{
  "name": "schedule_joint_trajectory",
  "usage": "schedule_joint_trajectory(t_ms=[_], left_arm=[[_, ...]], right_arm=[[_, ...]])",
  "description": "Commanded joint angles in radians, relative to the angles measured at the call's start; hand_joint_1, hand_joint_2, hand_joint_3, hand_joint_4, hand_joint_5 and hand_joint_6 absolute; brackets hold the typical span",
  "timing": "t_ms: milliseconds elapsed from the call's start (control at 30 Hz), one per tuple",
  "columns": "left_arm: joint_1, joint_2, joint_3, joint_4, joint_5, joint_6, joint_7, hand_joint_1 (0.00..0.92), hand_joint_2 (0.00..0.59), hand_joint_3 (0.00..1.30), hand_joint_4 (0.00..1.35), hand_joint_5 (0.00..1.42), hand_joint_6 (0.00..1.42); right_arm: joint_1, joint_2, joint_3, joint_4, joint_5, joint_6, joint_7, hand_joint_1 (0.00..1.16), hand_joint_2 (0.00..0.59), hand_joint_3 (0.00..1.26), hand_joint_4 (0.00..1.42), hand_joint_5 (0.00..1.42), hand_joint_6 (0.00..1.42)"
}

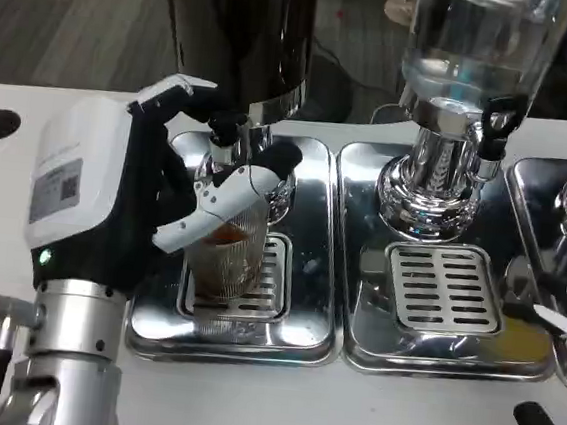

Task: Grasp the cup under the faucet to collect the drink, then remove the cup.

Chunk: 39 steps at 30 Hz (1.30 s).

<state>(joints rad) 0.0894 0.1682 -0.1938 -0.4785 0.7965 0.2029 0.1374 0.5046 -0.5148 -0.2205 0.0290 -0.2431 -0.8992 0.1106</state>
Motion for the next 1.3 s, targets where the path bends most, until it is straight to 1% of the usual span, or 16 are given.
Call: schedule_joint_trajectory(t_ms=[33, 500, 867, 900, 1000, 1067, 1233, 1300], left_arm=[[0.034, 0.005, -0.012, -0.003, 0.003, -0.011, -0.020, 0.000, 0.037, 0.53, 0.49, 0.91, 0.96], [0.042, 0.005, -0.007, -0.015, -0.002, -0.012, -0.023, 0.000, 0.037, 0.53, 0.49, 0.90, 0.96], [0.043, 0.005, -0.006, -0.017, -0.002, -0.013, -0.022, 0.000, 0.037, 0.52, 0.49, 0.90, 0.96], [0.043, 0.005, -0.005, -0.017, -0.003, -0.014, -0.021, 0.000, 0.037, 0.48, 0.44, 0.90, 0.96], [0.047, -0.002, 0.009, -0.013, -0.032, -0.032, -0.006, 0.000, 0.039, 0.28, 0.23, 0.82, 0.94], [0.051, -0.006, 0.029, -0.006, -0.068, -0.060, 0.016, 0.000, 0.039, 0.20, 0.13, 0.81, 0.93], [0.055, -0.011, 0.070, -0.007, -0.111, -0.093, 0.029, 0.000, 0.039, 0.16, 0.09, 0.80, 0.93], [0.058, -0.012, 0.080, -0.009, -0.116, -0.099, 0.029, 0.000, 0.039, 0.15, 0.09, 0.77, 0.94]], right_arm=[[0.010, 0.005, 0.002, -0.014, 0.010, -0.001, 0.008, 0.49, 0.380, 0.20, 0.02, 0.00, 0.00], [0.017, 0.004, 0.003, -0.015, 0.010, -0.005, 0.008, 0.49, 0.390, 0.20, 0.02, 0.00, 0.00], [0.021, 0.005, 0.003, -0.017, 0.011, -0.007, 0.009, 0.51, 0.384, 0.20, 0.02, 0.00, 0.00], [0.022, 0.005, 0.003, -0.017, 0.011, -0.006, 0.009, 0.51, 0.384, 0.20, 0.02, 0.00, 0.00], [0.022, 0.005, 0.003, -0.018, 0.011, -0.005, 0.010, 0.51, 0.383, 0.20, 0.02, 0.00, 0.00], [0.024, 0.005, 0.003, -0.020, 0.012, -0.005, 0.010, 0.51, 0.383, 0.20, 0.02, 0.00, 0.00], [0.026, 0.004, 0.003, -0.024, 0.013, -0.005, 0.013, 0.51, 0.383, 0.20, 0.02, 0.00, 0.00], [0.025, 0.006, 0.005, -0.026, 0.018, -0.003, 0.015, 0.52, 0.383, 0.20, 0.02, 0.00, 0.00]])
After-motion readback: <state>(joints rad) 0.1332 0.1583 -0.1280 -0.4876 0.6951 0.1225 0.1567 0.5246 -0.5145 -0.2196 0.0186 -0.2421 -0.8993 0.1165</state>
